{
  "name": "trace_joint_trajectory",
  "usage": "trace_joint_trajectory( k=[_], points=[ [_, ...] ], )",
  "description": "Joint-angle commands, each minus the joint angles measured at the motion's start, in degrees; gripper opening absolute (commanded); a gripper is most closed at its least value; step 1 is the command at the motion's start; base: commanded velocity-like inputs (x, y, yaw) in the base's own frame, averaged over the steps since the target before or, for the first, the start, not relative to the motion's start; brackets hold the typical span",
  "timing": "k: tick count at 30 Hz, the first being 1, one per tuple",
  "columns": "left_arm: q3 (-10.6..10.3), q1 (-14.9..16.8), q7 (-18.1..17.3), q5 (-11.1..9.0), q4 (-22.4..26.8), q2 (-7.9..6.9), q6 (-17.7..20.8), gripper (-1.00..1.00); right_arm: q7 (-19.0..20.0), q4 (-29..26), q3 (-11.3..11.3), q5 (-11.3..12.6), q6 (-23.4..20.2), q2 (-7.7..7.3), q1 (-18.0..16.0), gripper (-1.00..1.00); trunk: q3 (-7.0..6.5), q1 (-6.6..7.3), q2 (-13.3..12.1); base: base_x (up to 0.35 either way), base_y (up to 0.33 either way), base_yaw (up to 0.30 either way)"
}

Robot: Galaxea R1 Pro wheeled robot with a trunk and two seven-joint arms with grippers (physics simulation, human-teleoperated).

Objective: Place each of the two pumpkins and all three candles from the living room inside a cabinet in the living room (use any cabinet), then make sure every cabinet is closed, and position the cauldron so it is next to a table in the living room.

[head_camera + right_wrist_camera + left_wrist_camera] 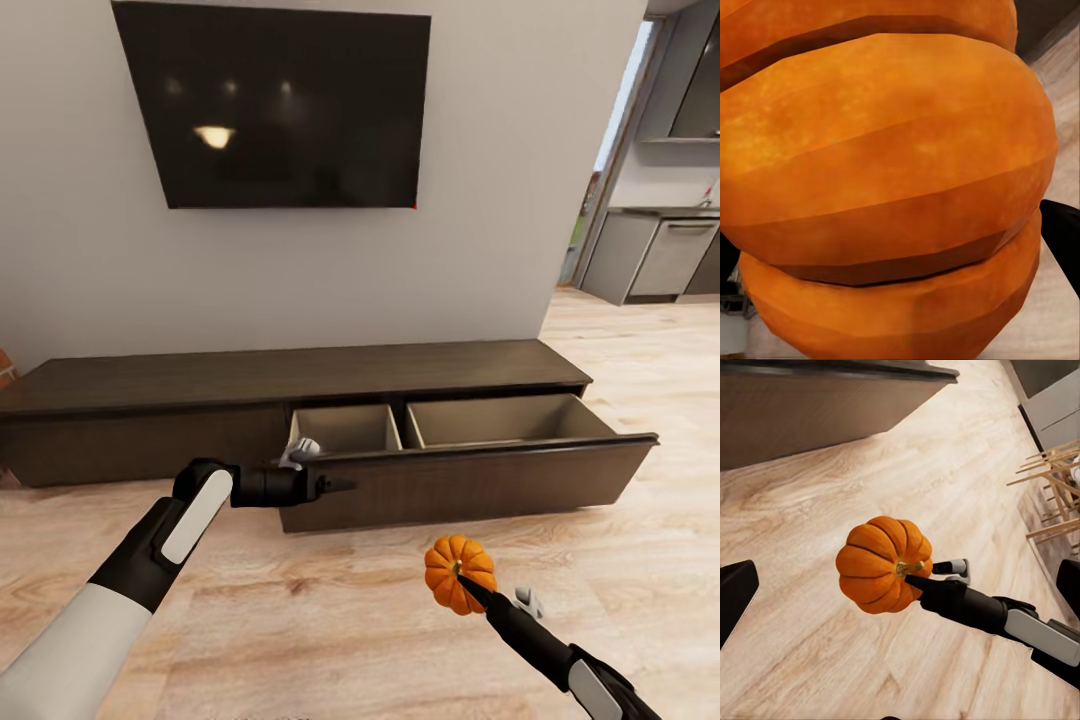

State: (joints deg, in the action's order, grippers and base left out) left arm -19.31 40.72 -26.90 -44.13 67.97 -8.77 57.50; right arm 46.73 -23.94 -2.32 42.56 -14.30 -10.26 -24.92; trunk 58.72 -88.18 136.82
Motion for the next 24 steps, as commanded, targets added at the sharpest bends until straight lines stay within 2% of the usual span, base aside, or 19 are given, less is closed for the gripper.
trace_joint_trajectory(
  k=[1,24],
  points=[
    [-0.08,0.06,-0.35,0.27,-0.03,-0.02,0.07,1.00,0.20,-0.05,-0.23,0.59,-0.64,0.01,-0.01,-1.00,0.02,0.01,0.02,0.000,0.000,0.277],
    [-0.05,0.06,-0.35,0.21,-0.03,-0.02,0.07,1.00,0.20,-0.06,-0.23,0.57,-0.64,0.33,-0.01,-1.00,-0.54,0.01,0.02,0.000,0.000,0.277]
  ],
)
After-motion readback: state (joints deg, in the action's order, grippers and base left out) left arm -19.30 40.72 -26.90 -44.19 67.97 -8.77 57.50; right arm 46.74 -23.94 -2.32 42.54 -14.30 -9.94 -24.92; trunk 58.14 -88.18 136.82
